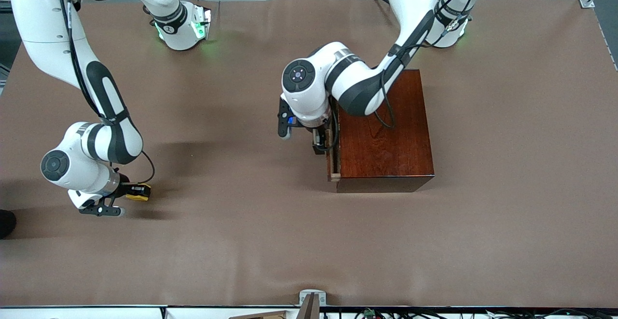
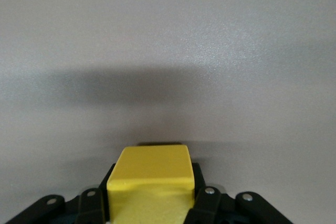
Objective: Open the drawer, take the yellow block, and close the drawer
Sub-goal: 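Release the cube on the table while the left gripper presses the drawer shut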
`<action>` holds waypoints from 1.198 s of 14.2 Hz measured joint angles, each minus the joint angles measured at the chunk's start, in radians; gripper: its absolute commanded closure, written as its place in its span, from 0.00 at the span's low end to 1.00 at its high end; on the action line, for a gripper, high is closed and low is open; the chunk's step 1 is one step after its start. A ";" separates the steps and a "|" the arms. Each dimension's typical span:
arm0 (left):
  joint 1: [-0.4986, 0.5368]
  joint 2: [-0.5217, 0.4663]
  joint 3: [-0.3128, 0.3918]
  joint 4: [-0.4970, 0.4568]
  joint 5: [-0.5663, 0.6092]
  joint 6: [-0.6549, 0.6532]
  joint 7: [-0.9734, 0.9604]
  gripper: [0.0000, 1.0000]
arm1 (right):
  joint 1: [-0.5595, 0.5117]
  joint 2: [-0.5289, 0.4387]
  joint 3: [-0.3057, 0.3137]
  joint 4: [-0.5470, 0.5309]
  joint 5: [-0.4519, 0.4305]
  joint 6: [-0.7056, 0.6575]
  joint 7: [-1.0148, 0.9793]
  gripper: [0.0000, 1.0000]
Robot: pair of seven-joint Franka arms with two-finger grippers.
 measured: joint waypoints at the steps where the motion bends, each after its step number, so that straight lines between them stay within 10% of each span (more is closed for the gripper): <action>1: 0.007 -0.005 0.004 0.000 0.009 -0.019 0.001 0.00 | 0.000 0.000 0.000 0.000 0.000 0.000 0.000 0.00; 11: 0.004 -0.013 0.013 -0.001 0.013 -0.009 -0.048 0.00 | 0.000 -0.004 0.001 0.021 0.000 -0.009 0.000 0.00; 17: 0.006 -0.078 0.005 0.014 -0.012 0.137 -0.340 0.00 | 0.002 -0.135 0.002 0.054 0.000 -0.234 0.000 0.00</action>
